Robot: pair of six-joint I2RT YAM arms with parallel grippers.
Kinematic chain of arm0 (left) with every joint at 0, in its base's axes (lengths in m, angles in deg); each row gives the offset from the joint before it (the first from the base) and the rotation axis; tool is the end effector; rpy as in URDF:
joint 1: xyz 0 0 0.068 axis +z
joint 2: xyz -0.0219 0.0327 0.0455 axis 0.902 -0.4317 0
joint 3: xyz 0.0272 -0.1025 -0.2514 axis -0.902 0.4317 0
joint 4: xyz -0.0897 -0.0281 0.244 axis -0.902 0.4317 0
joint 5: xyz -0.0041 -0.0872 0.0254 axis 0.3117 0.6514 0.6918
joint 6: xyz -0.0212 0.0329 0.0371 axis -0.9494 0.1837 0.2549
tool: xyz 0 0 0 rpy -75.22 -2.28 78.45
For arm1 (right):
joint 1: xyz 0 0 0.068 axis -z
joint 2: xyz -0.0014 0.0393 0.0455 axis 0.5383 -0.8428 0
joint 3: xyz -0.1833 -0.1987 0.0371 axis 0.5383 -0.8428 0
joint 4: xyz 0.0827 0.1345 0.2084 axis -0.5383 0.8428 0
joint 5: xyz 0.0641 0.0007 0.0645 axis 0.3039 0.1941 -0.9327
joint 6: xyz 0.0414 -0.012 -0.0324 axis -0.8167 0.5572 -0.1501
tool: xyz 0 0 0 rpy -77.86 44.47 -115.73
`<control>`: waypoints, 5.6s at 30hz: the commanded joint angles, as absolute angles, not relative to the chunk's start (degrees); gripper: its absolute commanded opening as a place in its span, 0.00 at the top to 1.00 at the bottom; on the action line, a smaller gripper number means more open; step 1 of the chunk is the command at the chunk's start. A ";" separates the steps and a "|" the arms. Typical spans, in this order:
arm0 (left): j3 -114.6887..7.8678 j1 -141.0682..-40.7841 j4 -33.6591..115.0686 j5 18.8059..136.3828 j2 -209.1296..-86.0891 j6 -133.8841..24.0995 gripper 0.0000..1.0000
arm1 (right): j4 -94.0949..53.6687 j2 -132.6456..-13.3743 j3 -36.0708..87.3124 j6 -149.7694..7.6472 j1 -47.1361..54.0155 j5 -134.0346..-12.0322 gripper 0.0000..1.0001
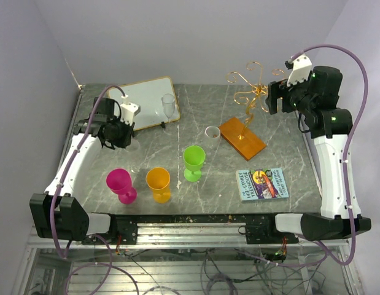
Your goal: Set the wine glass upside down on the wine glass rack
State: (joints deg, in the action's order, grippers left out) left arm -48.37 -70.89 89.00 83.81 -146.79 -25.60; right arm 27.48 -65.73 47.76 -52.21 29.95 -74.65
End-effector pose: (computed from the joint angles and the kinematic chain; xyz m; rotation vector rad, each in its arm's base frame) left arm 0.2622 -0.0388 0.3083 0.6201 2.4011 -0.2335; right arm 0.2448 0.0169 0.4766 -0.3564 1.9575 0.0550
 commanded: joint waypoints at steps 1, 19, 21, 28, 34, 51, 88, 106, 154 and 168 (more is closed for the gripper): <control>-49.03 -71.54 88.61 81.65 -146.91 -24.74 0.74 | 27.27 -64.70 46.70 -52.34 30.54 -75.46 0.17; -49.79 -72.48 88.08 80.22 -144.25 -22.31 0.93 | 27.09 -64.69 46.11 -52.09 31.69 -75.96 0.15; -50.54 -72.49 88.11 80.78 -143.21 -22.07 0.93 | 27.18 -64.70 46.44 -51.99 31.67 -75.57 0.15; -56.58 -72.46 90.07 85.59 -140.28 -22.87 0.93 | 27.70 -63.02 46.49 -51.39 33.67 -78.49 0.14; -65.58 -72.51 92.11 88.17 -137.66 -24.81 0.93 | 28.90 -61.10 48.73 -50.60 37.67 -88.12 0.15; -89.23 -73.06 78.87 100.69 -145.79 -47.73 0.93 | 17.02 -69.22 55.04 -61.00 26.86 -100.90 0.24; -87.39 -75.65 63.18 103.83 -148.07 -56.85 0.93 | -2.45 -86.74 57.92 -81.03 4.54 -94.87 0.59; -83.57 -75.68 62.78 104.79 -146.19 -57.08 0.93 | -3.19 -85.71 56.71 -81.50 4.53 -94.33 1.00; -70.52 -72.64 80.67 85.06 -132.76 -26.71 0.00 | 35.71 -59.18 52.20 -13.62 18.95 -85.12 1.00; -70.42 -71.28 80.38 87.23 -133.06 -27.73 0.00 | 34.68 -62.40 46.34 0.52 18.54 -75.45 1.00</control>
State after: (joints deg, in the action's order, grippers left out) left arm -70.25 -71.91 80.54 85.43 -133.13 -27.65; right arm 37.56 -61.88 47.50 -3.84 18.63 -79.65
